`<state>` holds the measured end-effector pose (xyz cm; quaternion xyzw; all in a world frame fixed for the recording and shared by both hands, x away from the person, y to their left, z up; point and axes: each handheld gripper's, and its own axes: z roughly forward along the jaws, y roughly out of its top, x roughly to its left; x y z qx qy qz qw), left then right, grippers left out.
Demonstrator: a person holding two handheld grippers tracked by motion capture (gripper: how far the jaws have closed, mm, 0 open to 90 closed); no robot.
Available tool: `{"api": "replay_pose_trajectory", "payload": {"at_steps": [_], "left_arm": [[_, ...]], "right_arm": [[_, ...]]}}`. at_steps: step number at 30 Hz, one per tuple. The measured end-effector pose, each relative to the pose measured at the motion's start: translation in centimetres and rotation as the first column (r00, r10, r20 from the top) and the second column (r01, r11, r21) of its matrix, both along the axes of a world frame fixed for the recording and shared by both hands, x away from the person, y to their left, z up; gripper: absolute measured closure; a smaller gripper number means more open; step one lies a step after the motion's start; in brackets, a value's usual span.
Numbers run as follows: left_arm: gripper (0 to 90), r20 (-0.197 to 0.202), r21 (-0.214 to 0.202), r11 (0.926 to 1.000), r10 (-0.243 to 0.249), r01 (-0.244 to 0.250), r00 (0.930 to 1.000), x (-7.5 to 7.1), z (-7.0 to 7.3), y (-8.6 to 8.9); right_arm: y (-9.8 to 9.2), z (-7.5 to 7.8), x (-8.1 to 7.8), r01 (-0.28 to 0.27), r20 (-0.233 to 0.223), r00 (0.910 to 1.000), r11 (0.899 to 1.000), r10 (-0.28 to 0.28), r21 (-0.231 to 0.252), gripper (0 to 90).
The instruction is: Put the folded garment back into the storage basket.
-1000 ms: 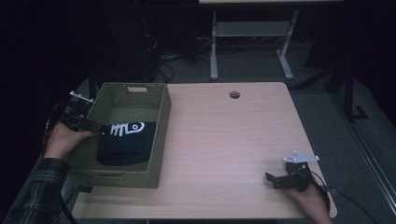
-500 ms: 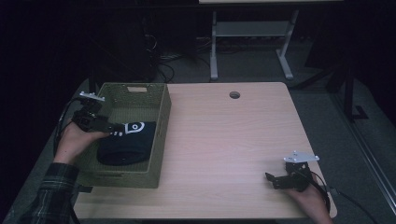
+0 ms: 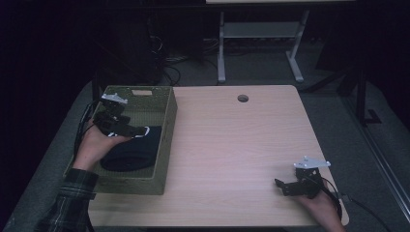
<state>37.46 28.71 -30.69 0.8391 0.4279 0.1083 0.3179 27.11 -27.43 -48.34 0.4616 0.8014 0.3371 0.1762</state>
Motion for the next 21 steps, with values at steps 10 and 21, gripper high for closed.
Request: {"api": "replay_pose_trajectory", "payload": {"at_steps": [10, 21], "left_arm": [[13.5, 0.023, -0.032, 0.9979, -0.056, 0.056, 0.9982, -0.8, -0.4, -3.0], [13.7, 0.041, -0.051, 0.9914, -0.119, 0.121, 0.9921, -1.5, -1.0, -6.7]], "right_arm": [[0.0, 0.0, 0.1, -0.004, 0.002, 1.0000, 1.000, 0.004, -0.001, 1.8], [0.0, 0.0, 0.1, -0.004, 0.001, 1.0000, 1.000, 0.004, -0.001, 1.9]]}}
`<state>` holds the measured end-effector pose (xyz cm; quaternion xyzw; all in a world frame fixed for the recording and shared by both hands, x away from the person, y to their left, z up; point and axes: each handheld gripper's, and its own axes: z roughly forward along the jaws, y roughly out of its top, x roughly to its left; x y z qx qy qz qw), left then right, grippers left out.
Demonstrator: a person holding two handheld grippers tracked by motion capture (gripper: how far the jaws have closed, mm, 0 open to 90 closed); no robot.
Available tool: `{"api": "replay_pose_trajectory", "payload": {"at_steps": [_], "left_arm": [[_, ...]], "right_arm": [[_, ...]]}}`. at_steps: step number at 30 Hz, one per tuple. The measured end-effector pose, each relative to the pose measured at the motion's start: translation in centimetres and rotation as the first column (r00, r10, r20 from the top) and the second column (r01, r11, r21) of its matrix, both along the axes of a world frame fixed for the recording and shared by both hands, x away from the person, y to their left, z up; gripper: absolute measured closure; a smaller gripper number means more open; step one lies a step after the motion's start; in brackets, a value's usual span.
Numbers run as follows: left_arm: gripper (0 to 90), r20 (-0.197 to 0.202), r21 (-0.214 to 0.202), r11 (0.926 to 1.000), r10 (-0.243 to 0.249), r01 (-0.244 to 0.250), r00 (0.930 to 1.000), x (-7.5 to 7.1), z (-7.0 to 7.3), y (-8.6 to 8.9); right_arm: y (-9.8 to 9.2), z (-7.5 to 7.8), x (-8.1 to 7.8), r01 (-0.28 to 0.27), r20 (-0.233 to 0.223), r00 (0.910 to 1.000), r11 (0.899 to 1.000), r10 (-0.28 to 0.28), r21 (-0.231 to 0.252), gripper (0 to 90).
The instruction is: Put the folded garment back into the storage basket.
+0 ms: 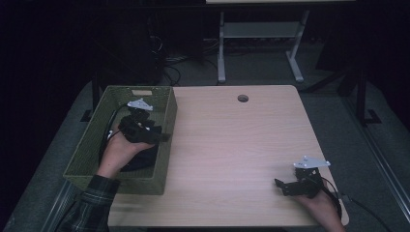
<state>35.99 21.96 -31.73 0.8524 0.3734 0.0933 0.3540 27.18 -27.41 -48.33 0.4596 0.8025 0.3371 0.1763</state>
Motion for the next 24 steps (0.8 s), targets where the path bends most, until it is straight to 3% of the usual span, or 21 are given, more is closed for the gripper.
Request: {"api": "replay_pose_trajectory", "payload": {"at_steps": [16, 24], "left_arm": [[14.0, 0.006, -0.043, 0.9924, -0.115, 0.116, 0.9933, -1.3, -2.1, -5.5], [14.1, 0.049, -0.045, 0.9882, -0.144, 0.146, 0.9883, -2.4, -3.4, -8.2]], "right_arm": [[0.0, 0.0, 0.0, -0.001, 0.001, 1.0000, 1.000, 0.001, 0.000, 1.9], [0.0, 0.0, 0.0, 0.000, 0.003, 1.0000, 1.000, 0.000, 0.001, 1.9]]}}
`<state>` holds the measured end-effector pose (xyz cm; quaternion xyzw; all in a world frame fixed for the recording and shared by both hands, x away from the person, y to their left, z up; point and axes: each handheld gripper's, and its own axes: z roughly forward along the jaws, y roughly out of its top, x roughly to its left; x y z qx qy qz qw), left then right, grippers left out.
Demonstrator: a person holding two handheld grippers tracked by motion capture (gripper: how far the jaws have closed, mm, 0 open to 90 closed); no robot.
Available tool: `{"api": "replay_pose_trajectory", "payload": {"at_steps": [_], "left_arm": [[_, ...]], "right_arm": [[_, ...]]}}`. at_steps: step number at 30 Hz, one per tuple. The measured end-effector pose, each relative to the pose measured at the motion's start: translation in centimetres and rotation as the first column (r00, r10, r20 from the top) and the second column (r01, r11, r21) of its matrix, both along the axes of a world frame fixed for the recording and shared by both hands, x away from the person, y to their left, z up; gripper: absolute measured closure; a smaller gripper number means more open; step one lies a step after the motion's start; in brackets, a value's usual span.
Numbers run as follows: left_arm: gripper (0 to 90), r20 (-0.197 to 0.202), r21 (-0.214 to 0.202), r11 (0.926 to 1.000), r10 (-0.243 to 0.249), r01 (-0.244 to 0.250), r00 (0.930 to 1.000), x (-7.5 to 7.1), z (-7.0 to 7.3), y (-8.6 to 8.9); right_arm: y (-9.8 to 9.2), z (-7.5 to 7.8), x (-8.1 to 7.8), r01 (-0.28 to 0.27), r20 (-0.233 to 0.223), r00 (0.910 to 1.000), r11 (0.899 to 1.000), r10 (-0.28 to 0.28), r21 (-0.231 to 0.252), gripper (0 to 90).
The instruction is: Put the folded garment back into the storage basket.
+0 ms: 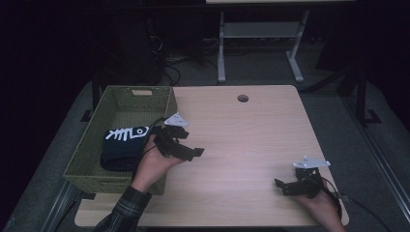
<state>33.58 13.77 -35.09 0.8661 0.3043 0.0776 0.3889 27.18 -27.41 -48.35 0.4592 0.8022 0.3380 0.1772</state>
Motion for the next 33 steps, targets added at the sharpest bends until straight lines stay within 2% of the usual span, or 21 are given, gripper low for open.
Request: {"api": "replay_pose_trajectory", "payload": {"at_steps": [7, 10, 17, 22, 26, 33], "left_arm": [[14.1, 0.036, 0.005, 0.9998, -0.019, 0.019, 0.9992, -1.0, -1.5, -1.9], [14.1, 0.036, 0.009, 0.9997, -0.024, 0.024, 0.9991, -1.2, -2.1, -2.4], [14.0, 0.049, 0.046, 0.9986, -0.027, 0.025, 0.9984, -2.2, -3.9, -3.7], [14.0, 0.047, 0.049, 0.9983, -0.034, 0.032, 0.9983, -2.5, -4.9, -4.0], [14.1, 0.037, 0.072, 0.9968, -0.039, 0.036, 0.9986, -2.6, -6.5, -4.1], [14.0, 0.030, 0.093, 0.9952, -0.033, 0.030, 0.9990, -2.6, -8.1, -3.9]], "right_arm": [[0.0, 0.0, 0.0, -0.001, -0.001, 1.0000, 1.000, 0.001, -0.001, 1.9], [0.0, 0.0, 0.0, 0.000, -0.002, 1.0000, 1.000, 0.000, 0.000, 1.9], [0.0, 0.0, 0.0, -0.001, -0.002, 1.0000, 1.000, 0.001, -0.001, 1.9], [0.0, 0.0, 0.0, -0.002, -0.001, 1.0000, 1.000, 0.002, -0.001, 1.9], [0.0, 0.0, 0.0, -0.003, 0.000, 1.0000, 1.000, 0.003, -0.001, 1.9], [0.0, 0.0, 0.0, -0.002, -0.001, 1.0000, 1.000, 0.002, -0.001, 1.9]]}}
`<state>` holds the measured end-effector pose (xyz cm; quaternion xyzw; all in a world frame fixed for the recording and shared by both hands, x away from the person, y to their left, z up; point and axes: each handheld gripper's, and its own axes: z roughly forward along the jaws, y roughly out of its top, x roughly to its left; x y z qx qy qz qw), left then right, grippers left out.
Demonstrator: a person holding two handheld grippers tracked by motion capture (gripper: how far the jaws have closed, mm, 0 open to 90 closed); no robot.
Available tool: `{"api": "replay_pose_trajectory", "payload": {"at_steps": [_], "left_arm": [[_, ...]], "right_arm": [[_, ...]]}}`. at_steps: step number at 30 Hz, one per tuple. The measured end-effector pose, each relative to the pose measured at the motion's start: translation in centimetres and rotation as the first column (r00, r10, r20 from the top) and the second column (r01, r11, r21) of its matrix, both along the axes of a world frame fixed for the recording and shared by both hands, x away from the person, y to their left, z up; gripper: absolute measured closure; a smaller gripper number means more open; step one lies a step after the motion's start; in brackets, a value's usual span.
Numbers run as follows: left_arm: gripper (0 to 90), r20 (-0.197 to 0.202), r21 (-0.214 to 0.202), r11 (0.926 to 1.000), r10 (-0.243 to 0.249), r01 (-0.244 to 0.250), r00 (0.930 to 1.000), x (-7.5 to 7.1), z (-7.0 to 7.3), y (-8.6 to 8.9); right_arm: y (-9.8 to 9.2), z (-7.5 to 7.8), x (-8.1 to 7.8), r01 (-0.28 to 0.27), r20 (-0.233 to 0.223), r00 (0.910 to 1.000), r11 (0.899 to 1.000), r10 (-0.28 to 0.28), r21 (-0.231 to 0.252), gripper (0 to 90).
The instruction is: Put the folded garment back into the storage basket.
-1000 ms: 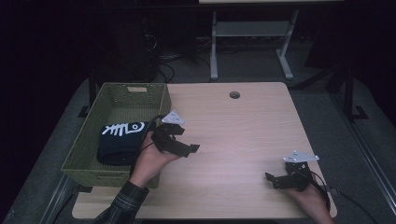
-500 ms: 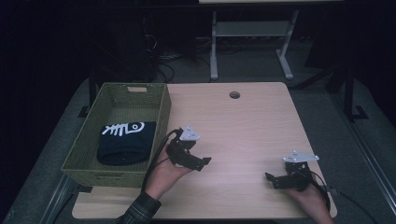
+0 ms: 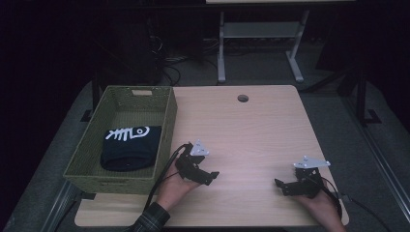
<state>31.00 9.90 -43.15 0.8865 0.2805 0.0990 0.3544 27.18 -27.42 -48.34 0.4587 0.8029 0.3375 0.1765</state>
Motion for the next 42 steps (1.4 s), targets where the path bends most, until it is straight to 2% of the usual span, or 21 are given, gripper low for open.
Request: {"api": "replay_pose_trajectory", "payload": {"at_steps": [3, 8, 10, 21, 24, 29, 33, 42], "left_arm": [[13.7, -0.008, -0.015, 0.9999, 0.005, -0.005, 1.0000, 0.2, -1.0, 0.4], [13.6, 0.014, -0.011, 0.9996, 0.025, -0.025, 0.9996, 0.4, -1.9, 0.8], [13.6, 0.009, -0.020, 0.9994, 0.027, -0.027, 0.9996, 0.4, -2.3, 0.8], [13.5, 0.022, 0.015, 0.9997, 0.018, -0.019, 0.9996, 0.5, -3.9, 0.1], [12.9, 0.034, 0.028, 0.9995, 0.014, -0.015, 0.9993, 0.5, -4.2, 0.0], [12.7, 0.049, -0.023, 0.9997, 0.004, -0.003, 0.9988, 0.6, -4.7, 0.0], [12.8, 0.047, -0.022, 0.9995, -0.020, 0.022, 0.9987, 0.5, -4.7, 0.0], [12.9, 0.045, -0.025, 0.9995, -0.019, 0.020, 0.9988, 0.5, -4.7, 0.0]], "right_arm": [[0.0, 0.0, 0.0, 0.000, 0.000, 1.0000, 1.000, 0.000, 0.000, 1.9], [0.0, 0.0, 0.0, 0.000, 0.000, 1.0000, 1.000, 0.000, 0.000, 1.9], [0.0, 0.0, 0.0, 0.000, 0.000, 1.0000, 1.000, 0.000, 0.000, 1.8], [0.0, 0.0, 0.0, 0.000, 0.000, 1.0000, 1.000, 0.000, 0.000, 1.9], [0.0, 0.0, 0.0, 0.001, -0.001, 1.0000, 1.000, -0.001, 0.000, 1.9], [0.0, 0.0, 0.0, 0.001, 0.000, 1.0000, 1.000, -0.001, 0.000, 1.9], [0.0, 0.0, 0.0, 0.002, 0.000, 1.0000, 1.000, -0.002, 0.001, 1.9], [0.0, 0.0, 0.0, 0.001, 0.000, 1.0000, 1.000, -0.001, 0.001, 1.9]]}}
